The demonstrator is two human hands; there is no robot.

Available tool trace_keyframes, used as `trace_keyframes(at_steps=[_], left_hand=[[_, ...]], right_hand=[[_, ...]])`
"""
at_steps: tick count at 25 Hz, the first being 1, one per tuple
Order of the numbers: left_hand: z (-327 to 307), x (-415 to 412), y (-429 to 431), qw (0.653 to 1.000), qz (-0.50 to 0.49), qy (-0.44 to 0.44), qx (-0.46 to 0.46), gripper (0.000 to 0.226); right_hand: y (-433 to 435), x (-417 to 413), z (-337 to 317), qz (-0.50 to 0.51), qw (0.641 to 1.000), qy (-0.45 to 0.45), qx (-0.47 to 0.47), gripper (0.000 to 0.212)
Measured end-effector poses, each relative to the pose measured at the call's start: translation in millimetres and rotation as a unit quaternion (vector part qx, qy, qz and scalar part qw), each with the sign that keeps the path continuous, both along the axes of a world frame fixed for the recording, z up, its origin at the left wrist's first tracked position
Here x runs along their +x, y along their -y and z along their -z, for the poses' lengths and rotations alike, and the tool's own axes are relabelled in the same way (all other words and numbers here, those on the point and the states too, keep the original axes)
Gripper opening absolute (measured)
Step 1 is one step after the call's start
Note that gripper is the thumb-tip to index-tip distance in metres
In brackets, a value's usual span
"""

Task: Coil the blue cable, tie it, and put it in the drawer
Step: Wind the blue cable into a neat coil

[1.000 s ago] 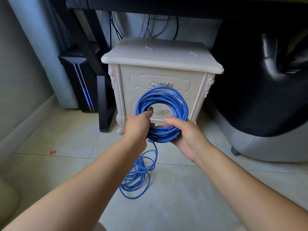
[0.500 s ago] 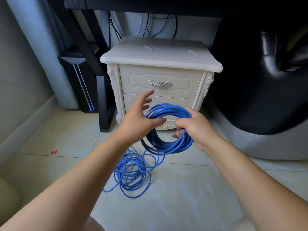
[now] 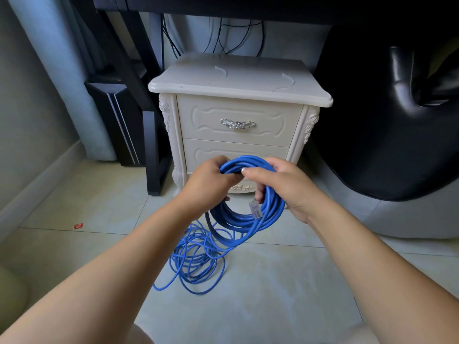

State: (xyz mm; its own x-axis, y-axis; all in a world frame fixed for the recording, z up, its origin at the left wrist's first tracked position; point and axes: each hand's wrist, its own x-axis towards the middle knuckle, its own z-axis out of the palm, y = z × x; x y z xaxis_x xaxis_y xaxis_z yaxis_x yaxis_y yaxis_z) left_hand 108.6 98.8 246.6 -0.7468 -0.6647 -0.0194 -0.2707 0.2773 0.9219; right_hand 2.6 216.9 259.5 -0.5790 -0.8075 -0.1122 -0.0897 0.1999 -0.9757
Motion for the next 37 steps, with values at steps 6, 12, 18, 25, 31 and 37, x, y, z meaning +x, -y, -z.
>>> trace_keyframes(at_steps=[6, 12, 18, 25, 31, 37], left_hand=[[5, -5, 13, 0.961, -0.14, -0.057, 0.23, 0.021], [7, -8, 13, 0.925, -0.237, -0.057, 0.29, 0.019], [1, -5, 2, 0.914, -0.271, -0.08, 0.292, 0.03], [4, -6, -8, 0.93, -0.226, -0.069, 0.282, 0.022], [-3, 8, -4, 0.983, 0.006, -0.028, 0.182, 0.041], [-11, 10, -7, 0.957, 0.154, -0.004, -0.247, 0.087]], right_hand=[[-5, -7, 9, -0.058, 0.978, 0.201, -0.002, 0.075], [-6, 14, 25, -0.129, 0.983, 0.127, -0.021, 0.148], [1, 23, 32, -0.108, 0.992, 0.067, -0.027, 0.156], [10, 14, 41, 0.086, 0.994, 0.033, -0.053, 0.06], [5, -14, 23, 0.143, 0.989, 0.009, -0.019, 0.024], [-2, -3, 3, -0.049, 0.935, -0.328, 0.127, 0.021]])
